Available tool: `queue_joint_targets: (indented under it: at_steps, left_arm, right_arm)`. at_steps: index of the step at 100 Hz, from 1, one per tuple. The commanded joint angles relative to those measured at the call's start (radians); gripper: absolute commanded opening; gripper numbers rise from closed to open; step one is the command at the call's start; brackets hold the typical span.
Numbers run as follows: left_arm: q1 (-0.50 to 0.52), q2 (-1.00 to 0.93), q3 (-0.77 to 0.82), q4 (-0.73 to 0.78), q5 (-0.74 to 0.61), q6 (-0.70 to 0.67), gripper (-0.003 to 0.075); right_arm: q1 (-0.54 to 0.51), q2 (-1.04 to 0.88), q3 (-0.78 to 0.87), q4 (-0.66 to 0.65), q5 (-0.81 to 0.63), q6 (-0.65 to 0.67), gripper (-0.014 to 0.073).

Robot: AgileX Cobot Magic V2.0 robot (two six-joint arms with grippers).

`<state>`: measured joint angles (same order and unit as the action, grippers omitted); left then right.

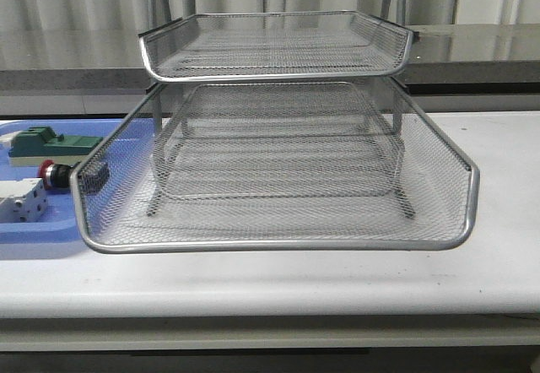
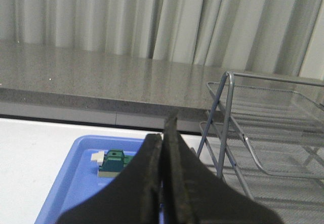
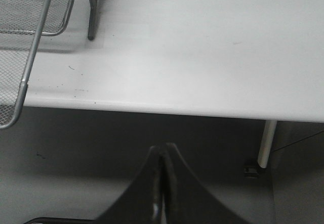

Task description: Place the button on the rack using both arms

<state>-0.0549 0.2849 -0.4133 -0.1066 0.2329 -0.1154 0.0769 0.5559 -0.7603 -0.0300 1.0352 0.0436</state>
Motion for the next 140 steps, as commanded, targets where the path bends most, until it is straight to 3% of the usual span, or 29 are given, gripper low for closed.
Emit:
queue_joint_targets:
  at_steps: [1, 17, 31, 68, 80, 97, 104, 140]
  left_arm:
    - [0.001, 0.122, -0.136, -0.006, 0.047, -0.009, -0.002]
    - [0.001, 0.368, -0.376, 0.02, 0.264, 0.004, -0.002]
    - [0.001, 0.569, -0.552, 0.022, 0.397, 0.115, -0.002]
    - [0.001, 0.896, -0.769, 0.016, 0.555, 0.233, -0.0008]
    - [0.001, 0.927, -0.773, -0.015, 0.572, 0.282, 0.0145]
    - [0.001, 0.929, -0.773, -0.017, 0.575, 0.287, 0.0613]
    - [0.001, 0.929, -0.773, -0.017, 0.568, 0.287, 0.072]
    - [0.001, 0.93, -0.773, -0.051, 0.494, 0.312, 0.0634]
  right_arm:
    - [-0.001, 0.003, -0.031, -0.014, -0.049, -0.002, -0.0068]
    - [-0.001, 0.003, -0.031, -0.014, -0.049, -0.002, -0.0068]
    - [-0.001, 0.003, -0.031, -0.014, -0.049, -0.002, -0.0068]
    - [-0.001, 0.003, -0.031, -0.014, -0.049, -0.002, -0.0068]
    - [-0.001, 0.003, -0.031, -0.014, -0.049, -0.002, -0.0068]
    - [-0.001, 0.003, -0.031, -0.014, -0.049, -0.002, -0.0068]
    - [-0.001, 0.003, -0.031, -0.014, -0.049, -0.002, -0.0068]
    - [-0.001, 0.003, -0.031, -0.014, -0.049, -0.002, -0.0068]
